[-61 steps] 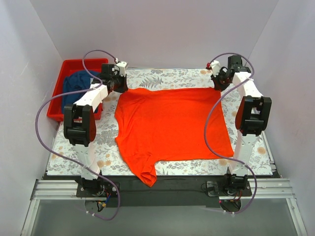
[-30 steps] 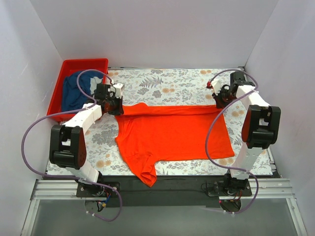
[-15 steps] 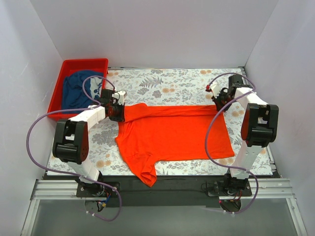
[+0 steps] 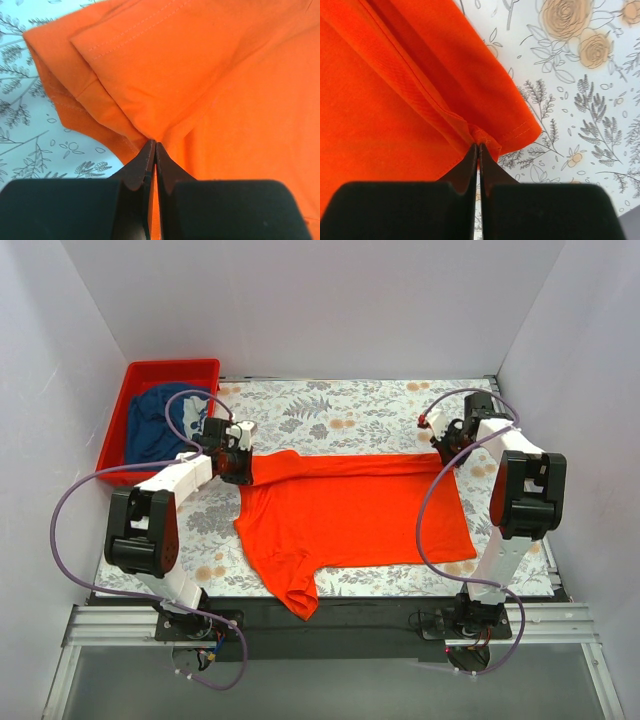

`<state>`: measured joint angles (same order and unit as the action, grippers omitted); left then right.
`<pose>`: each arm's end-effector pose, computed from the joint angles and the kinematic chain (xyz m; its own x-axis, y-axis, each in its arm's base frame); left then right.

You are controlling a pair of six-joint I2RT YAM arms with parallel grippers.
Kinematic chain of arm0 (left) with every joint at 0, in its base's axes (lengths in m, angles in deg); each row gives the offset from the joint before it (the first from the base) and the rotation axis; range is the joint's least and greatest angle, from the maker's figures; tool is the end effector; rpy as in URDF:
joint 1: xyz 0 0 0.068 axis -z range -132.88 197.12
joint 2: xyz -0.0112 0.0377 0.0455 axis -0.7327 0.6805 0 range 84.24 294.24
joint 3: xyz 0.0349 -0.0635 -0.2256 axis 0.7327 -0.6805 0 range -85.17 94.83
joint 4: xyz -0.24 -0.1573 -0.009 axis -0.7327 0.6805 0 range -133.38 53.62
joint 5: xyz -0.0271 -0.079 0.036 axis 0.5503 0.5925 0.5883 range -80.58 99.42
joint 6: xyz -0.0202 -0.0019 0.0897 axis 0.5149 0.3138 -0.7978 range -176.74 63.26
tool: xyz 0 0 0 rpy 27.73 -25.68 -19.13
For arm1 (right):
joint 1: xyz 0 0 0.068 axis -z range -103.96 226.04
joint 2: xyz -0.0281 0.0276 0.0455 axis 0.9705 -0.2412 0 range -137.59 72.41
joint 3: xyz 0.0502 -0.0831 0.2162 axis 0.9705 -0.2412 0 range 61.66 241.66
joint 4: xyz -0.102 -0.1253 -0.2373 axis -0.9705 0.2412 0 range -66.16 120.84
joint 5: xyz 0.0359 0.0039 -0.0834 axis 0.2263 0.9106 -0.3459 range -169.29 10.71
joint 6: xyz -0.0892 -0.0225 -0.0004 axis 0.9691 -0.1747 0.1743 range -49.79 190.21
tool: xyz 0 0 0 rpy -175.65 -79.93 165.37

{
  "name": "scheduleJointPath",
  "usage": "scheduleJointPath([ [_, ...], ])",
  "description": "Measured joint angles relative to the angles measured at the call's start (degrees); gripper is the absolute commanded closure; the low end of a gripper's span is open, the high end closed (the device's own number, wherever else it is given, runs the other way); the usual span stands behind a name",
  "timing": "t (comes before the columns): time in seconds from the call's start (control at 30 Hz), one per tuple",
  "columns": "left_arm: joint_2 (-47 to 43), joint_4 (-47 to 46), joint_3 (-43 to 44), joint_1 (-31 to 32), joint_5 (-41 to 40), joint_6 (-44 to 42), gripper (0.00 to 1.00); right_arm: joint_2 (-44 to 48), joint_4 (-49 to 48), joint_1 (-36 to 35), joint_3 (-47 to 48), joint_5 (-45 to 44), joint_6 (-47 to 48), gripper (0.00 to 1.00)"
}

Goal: Fold and stack the t-shirts
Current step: Fold the tshirt

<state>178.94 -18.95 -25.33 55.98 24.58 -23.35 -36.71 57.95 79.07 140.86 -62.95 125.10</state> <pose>0.3670 -0.0791 0.1011 -0.8638 -0.4028 -0.3028 -0.2330 0.8520 -0.4688 0.4278 0.0007 0.1063 -0.4571 -0.7619 -0.4589 -0.7760 0.5937 -0.2128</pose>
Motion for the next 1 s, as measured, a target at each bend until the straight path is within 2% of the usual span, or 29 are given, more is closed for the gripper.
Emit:
scheduleJointPath([
  [0.2, 0.0, 0.0, -1.9, 0.1, 0.5, -0.3, 1.0, 0.7, -0.1, 0.0, -3.7, -0.3, 1.2, 0.99],
  [0.23, 0.0, 0.0, -2.2, 0.2, 0.5, -0.5, 0.98, 0.9, -0.1, 0.0, -4.5, -0.4, 1.5, 0.93],
  [0.3, 0.2, 0.5, -2.3, 0.3, 0.5, -1.2, 0.82, 1.7, -0.2, -0.1, -5.9, -0.8, 2.3, 0.75],
  [0.33, 0.2, 0.8, -2.3, 0.3, 0.7, -1.6, 0.76, 2.3, -0.1, -0.1, -6.6, -1.2, 2.6, 0.6],
  [0.4, 0.2, 2.0, -2.0, 0.3, 1.2, -2.4, 0.65, 3.4, 0.1, -0.1, -7.7, -2.0, 3.1, 0.54],
  [0.57, 0.2, 5.3, 3.0, 0.3, 2.5, -3.0, 0.6, 5.1, 0.9, 0.0, -6.9, -2.7, 3.5, 0.53],
  [0.8, 3.8, 5.5, 15.7, -0.7, 3.2, -1.0, 0.6, 5.2, 6.6, 0.3, 1.6, -0.6, 2.9, 0.54],
  [1.0, 10.3, 5.7, 19.2, -1.7, 2.9, 2.0, 0.61, 3.3, 11.5, -0.3, 11.7, 4.3, -4.5, 0.55],
])
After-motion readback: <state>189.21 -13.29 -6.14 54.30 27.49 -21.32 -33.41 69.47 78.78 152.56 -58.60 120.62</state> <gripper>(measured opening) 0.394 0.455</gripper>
